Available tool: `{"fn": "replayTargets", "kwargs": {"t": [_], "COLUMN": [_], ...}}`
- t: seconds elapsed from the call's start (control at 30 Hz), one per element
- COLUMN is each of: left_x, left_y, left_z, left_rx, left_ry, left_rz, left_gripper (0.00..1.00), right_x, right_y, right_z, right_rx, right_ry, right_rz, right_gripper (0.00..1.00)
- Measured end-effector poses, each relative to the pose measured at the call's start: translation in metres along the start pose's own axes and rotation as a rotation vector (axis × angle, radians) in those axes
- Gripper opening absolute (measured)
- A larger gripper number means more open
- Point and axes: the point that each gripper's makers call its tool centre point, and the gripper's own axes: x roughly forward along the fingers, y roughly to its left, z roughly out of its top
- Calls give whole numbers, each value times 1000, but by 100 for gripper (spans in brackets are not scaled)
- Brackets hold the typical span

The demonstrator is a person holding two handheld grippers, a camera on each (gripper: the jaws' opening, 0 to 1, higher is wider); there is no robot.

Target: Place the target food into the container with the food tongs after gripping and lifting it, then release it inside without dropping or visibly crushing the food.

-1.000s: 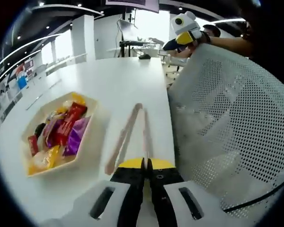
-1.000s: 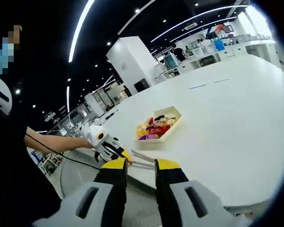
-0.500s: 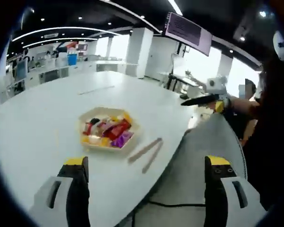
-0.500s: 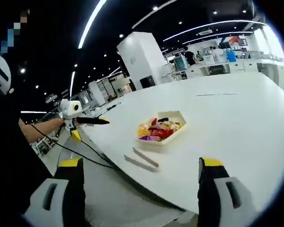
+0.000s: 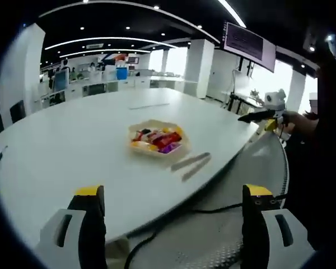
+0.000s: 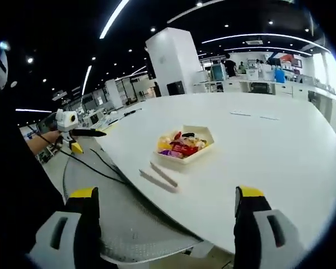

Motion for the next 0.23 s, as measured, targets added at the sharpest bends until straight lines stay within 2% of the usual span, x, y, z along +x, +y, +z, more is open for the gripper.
{"fn": "replayTargets", "kwargs": {"t": [0.1,0.23], "left_x": [-1,0], "left_y": [2,3], "left_z": [3,3], "left_rx": [2,8], "left_ry": [-26,-27], "left_rz": [9,9], "left_gripper": [100,100], "right_x": [-1,-1], "right_y": [-1,1], "right_z": [-5,-6], "right_rx": [-2,2], "right_ry": [3,-1], "right_rz": [-12,-8], "right_gripper": [100,100]}}
